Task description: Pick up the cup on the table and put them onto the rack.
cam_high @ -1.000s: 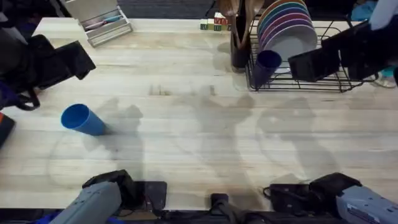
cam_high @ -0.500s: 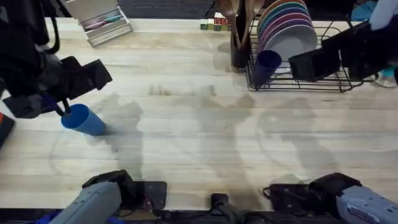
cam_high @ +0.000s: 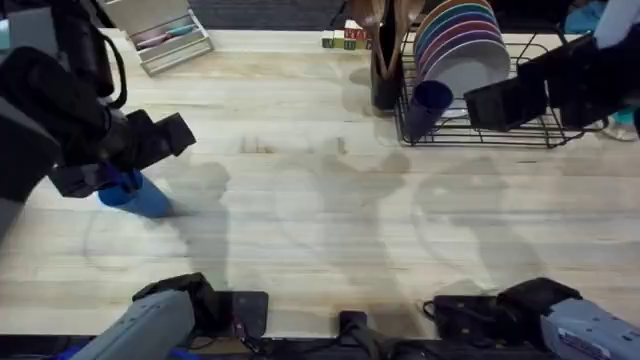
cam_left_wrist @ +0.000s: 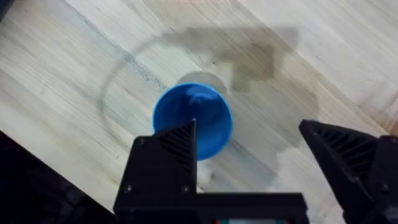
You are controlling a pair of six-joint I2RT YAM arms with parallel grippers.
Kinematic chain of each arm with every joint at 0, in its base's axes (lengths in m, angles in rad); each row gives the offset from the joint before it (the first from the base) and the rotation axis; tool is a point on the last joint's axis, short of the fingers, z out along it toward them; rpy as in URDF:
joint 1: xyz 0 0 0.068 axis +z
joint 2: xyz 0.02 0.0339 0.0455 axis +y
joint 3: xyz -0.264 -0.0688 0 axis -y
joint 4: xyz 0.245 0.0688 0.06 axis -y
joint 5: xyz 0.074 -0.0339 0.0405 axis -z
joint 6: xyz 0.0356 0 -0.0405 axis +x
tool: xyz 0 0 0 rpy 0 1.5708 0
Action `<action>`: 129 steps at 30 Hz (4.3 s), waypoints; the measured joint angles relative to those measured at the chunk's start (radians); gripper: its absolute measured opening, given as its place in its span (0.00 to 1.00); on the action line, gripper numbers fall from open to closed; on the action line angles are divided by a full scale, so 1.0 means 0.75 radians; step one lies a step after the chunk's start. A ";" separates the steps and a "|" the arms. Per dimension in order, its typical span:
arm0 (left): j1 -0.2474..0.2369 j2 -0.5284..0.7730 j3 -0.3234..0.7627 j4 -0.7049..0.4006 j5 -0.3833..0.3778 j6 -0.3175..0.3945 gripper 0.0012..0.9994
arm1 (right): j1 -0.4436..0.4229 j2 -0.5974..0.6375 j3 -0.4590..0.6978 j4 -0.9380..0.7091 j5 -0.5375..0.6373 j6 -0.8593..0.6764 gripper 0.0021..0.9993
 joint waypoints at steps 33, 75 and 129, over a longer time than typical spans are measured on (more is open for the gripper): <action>0.000 0.221 -0.006 0.032 -0.008 -0.003 0.04 | 0.000 0.000 0.000 0.000 0.000 -0.001 0.99; -0.818 0.138 0.348 0.375 0.375 0.222 0.04 | -0.001 -0.213 0.001 -0.135 0.101 0.117 0.99; -1.379 0.809 0.878 0.676 0.487 0.452 0.04 | -0.001 -0.333 0.001 -0.333 0.239 0.351 0.99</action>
